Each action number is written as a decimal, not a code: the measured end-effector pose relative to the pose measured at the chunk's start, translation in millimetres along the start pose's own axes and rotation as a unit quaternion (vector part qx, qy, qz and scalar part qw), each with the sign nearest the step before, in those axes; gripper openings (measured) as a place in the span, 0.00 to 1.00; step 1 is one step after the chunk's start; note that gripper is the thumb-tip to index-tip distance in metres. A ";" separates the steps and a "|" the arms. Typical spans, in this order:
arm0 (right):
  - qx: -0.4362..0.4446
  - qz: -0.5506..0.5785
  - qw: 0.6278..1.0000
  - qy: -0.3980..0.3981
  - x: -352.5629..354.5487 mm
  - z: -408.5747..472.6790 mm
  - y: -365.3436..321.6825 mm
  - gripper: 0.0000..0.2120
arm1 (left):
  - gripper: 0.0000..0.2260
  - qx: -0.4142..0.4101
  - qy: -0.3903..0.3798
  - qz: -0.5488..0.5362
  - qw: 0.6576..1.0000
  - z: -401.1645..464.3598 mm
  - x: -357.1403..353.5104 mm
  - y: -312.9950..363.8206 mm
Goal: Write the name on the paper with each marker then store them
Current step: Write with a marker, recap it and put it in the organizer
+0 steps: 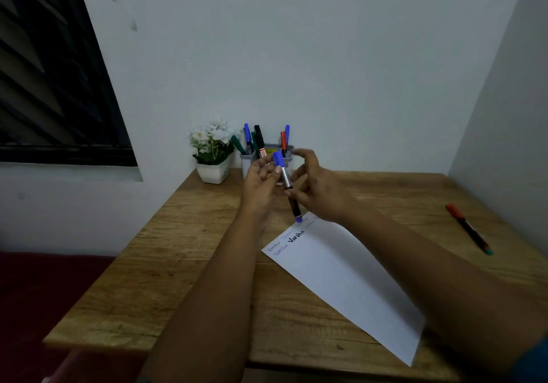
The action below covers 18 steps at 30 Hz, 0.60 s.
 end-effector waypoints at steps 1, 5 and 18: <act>-0.001 0.004 1.000 -0.003 -1.3 6.3 -2.5 0.43 | 0.10 -0.004 -0.005 0.004 1.000 0.7 1.9 2.0; -0.037 0.040 0.997 -0.060 -7.8 26.7 -1.0 0.54 | 0.07 -0.009 -0.009 0.017 1.000 2.8 14.7 6.2; -0.039 0.074 0.997 0.002 0.4 74.7 19.7 0.24 | 0.07 -0.060 0.151 0.067 0.984 20.9 36.7 -5.2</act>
Point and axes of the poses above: each hand's wrist, its own z-axis towards the middle knuckle, its own x-axis out of the back of the hand, y = z × x, the point moved 3 cm from there along z, towards the middle knuckle, and after that the axes turned 5 degrees about -y, right-handed, at the moved point
